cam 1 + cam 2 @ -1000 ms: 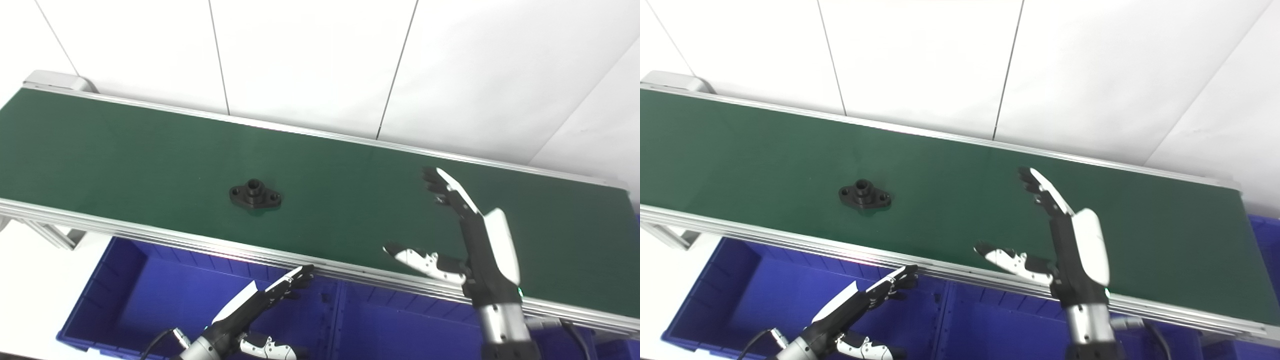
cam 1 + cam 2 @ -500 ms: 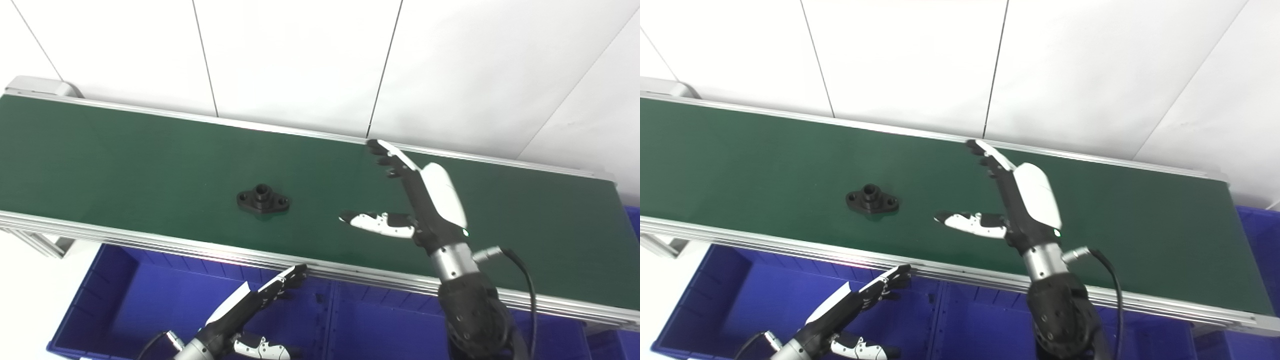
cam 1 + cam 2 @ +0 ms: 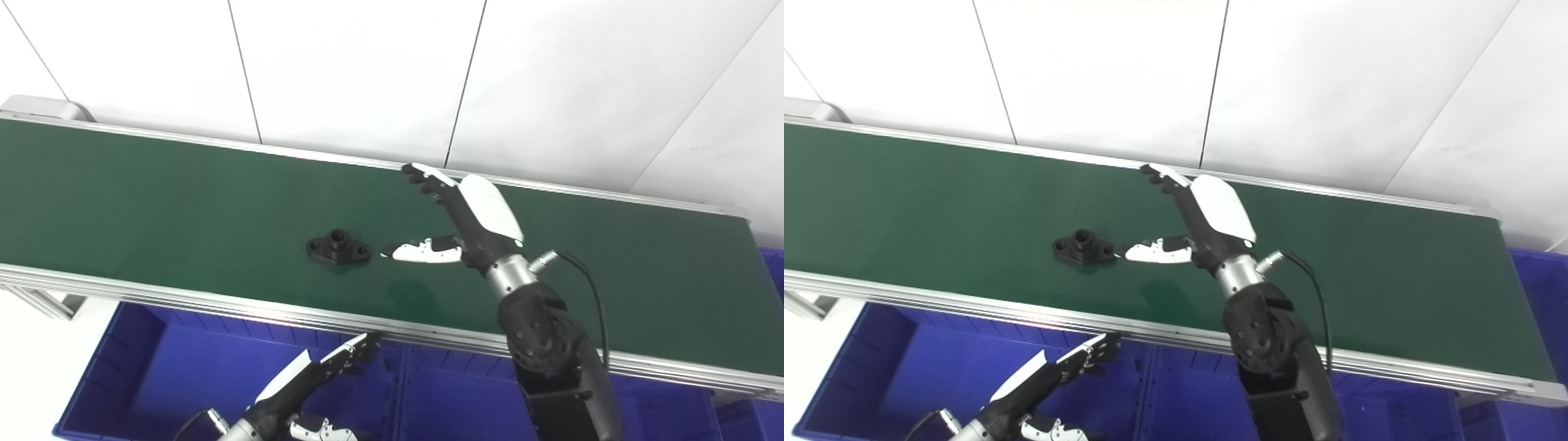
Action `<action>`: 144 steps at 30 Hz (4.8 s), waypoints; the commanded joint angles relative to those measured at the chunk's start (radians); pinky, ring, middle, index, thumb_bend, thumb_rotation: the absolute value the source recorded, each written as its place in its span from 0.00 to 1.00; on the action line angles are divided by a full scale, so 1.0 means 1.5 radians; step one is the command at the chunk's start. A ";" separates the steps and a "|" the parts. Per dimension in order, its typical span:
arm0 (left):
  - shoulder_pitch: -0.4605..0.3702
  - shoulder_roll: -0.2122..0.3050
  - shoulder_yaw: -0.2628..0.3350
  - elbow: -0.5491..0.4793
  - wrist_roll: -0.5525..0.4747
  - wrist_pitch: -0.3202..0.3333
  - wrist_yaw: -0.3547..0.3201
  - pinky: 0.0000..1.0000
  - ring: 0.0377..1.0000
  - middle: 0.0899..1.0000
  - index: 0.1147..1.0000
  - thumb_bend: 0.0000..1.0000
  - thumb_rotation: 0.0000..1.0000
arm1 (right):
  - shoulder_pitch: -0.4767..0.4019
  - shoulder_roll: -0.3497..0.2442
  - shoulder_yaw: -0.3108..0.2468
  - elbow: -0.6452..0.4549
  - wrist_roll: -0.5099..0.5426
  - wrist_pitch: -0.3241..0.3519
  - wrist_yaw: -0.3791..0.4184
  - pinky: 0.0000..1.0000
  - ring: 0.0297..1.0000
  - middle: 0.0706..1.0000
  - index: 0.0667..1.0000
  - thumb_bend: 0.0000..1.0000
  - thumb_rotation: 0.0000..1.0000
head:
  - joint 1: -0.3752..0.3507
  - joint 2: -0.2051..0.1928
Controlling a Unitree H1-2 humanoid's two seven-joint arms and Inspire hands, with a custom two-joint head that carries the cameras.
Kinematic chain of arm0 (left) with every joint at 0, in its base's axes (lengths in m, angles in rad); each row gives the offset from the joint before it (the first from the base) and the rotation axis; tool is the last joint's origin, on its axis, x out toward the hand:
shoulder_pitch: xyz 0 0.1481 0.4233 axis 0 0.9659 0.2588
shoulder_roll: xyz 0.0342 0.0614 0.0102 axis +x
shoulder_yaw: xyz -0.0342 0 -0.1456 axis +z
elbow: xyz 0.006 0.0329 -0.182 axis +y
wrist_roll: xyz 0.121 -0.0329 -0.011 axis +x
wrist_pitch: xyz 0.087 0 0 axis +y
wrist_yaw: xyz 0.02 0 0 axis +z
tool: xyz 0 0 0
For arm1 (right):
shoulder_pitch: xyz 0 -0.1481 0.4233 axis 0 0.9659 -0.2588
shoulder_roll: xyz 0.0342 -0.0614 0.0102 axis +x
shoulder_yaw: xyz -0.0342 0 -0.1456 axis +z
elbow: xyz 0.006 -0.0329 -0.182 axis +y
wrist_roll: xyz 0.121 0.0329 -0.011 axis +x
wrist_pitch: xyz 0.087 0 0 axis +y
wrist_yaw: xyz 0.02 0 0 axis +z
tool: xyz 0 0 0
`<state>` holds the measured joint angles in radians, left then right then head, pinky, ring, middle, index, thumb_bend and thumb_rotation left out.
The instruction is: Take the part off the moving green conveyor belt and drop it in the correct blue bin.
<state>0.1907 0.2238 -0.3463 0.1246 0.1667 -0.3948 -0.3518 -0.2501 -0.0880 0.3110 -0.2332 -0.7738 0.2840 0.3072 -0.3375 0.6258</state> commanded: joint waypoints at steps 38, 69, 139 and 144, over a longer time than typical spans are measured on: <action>0.017 0.002 -0.007 -0.055 -0.017 -0.024 -0.002 0.81 0.88 0.93 0.95 0.74 0.28 | -0.101 -0.048 0.122 0.260 -0.076 -0.012 -0.034 0.78 0.79 0.80 0.82 0.78 0.18 | 0.007 0.031; 0.026 0.011 0.000 -0.101 -0.051 0.024 -0.019 0.86 0.91 0.94 0.95 0.72 0.24 | -0.041 -0.116 0.128 0.223 -0.092 -0.010 -0.058 0.33 0.39 0.50 0.59 0.52 0.00 | -0.008 0.058; 0.052 0.026 0.038 -0.213 -0.104 0.116 -0.020 0.91 0.93 0.95 0.94 0.76 0.30 | 0.363 -0.057 0.094 -0.091 -0.408 0.072 0.239 0.50 0.66 0.77 0.87 0.71 0.21 | -0.040 0.195; 0.059 0.032 0.039 -0.226 -0.112 0.127 -0.025 0.91 0.93 0.95 0.94 0.75 0.29 | 0.425 -0.020 0.059 -0.161 -0.378 0.056 0.119 0.57 0.71 0.80 0.85 0.73 0.20 | -0.032 0.201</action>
<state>0.2762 0.2598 -0.2944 -0.1736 0.0237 -0.1923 -0.3855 0.3671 -0.1358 0.4134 -0.4219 -1.3581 0.3807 0.5682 -0.3866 0.9281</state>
